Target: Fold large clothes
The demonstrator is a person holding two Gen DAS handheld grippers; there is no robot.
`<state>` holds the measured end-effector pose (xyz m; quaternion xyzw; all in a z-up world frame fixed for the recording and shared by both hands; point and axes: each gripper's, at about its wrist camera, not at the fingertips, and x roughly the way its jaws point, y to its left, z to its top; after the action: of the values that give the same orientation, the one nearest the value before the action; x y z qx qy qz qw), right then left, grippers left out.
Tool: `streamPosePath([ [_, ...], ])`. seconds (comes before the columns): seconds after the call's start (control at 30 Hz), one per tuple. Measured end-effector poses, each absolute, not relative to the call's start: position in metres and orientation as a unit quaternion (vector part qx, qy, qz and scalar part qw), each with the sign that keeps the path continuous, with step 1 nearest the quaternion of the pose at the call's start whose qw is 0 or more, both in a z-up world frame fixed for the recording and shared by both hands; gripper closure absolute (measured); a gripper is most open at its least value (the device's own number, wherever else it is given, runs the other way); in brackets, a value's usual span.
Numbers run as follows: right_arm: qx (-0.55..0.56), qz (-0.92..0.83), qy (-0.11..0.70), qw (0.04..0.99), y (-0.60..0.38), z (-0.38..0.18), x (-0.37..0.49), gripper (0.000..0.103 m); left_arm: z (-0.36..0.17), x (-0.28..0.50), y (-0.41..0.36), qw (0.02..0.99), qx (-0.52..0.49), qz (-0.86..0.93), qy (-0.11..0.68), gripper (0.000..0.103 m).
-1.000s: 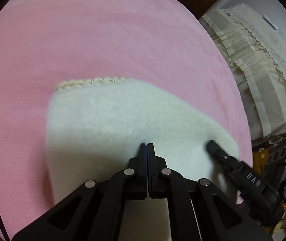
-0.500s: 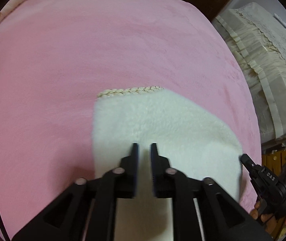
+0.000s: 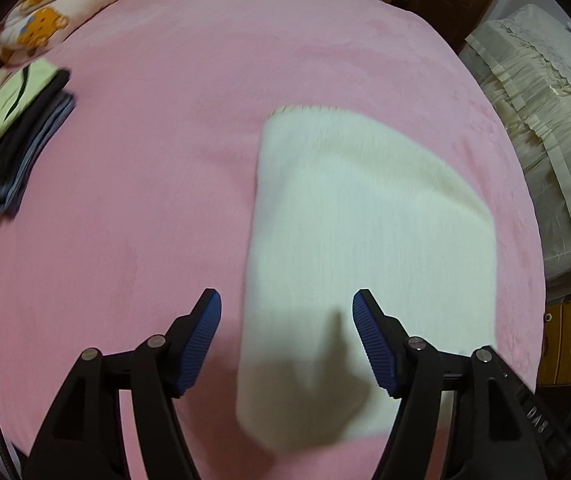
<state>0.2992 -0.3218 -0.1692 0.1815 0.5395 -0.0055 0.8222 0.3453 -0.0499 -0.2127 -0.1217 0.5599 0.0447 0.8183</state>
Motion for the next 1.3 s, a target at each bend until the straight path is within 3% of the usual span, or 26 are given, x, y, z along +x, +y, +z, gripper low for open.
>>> streamPosePath([
  [0.2,0.126,0.006,0.584,0.802,-0.303,-0.163,0.271,0.056,-0.203,0.307,-0.060,0.801,-0.119,0.038,0.585,0.027],
  [0.27,0.124,0.010,0.595,0.794,-0.300,-0.157,0.266,0.051,-0.196,0.299,-0.063,0.799,-0.112,0.036,0.589,0.024],
  [0.33,0.121,0.011,0.603,0.789,-0.294,-0.150,0.258,0.034,-0.191,0.291,-0.066,0.796,-0.109,0.032,0.595,0.017],
  [0.4,0.110,0.012,0.607,0.787,-0.291,-0.144,0.253,0.027,-0.184,0.285,-0.068,0.793,-0.106,0.028,0.599,0.012],
  [0.47,0.101,0.015,0.611,0.785,-0.289,-0.135,0.252,0.026,-0.179,0.281,-0.072,0.792,-0.088,0.032,0.603,0.006],
  [0.63,0.075,0.006,0.619,0.782,-0.283,-0.122,0.240,0.017,-0.164,0.276,-0.078,0.794,-0.037,0.049,0.605,0.003],
  [1.3,0.086,0.003,0.637,0.766,-0.295,-0.122,0.234,0.012,-0.159,0.269,-0.094,0.796,-0.021,0.033,0.603,0.001],
])
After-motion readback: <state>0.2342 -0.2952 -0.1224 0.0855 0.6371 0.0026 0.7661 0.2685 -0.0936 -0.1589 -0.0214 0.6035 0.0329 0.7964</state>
